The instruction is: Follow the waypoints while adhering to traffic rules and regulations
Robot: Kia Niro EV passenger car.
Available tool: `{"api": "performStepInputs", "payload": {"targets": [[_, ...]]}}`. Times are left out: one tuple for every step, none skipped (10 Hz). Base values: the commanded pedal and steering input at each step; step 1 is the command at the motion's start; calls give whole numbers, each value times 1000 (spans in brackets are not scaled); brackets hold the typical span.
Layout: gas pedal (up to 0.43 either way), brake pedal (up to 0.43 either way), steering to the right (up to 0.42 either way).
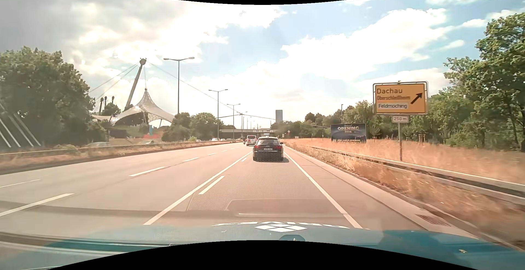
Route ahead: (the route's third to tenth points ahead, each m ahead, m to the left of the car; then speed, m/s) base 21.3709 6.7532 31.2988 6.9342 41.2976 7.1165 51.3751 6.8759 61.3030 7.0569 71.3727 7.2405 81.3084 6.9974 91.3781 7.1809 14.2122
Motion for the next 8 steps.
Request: {"api": "performStepInputs", "payload": {"targets": [[197,0,0],[197,0,0],[197,0,-1],[197,0,-1],[197,0,-1],[197,0,-1],[197,0,0],[197,0,0]]}}
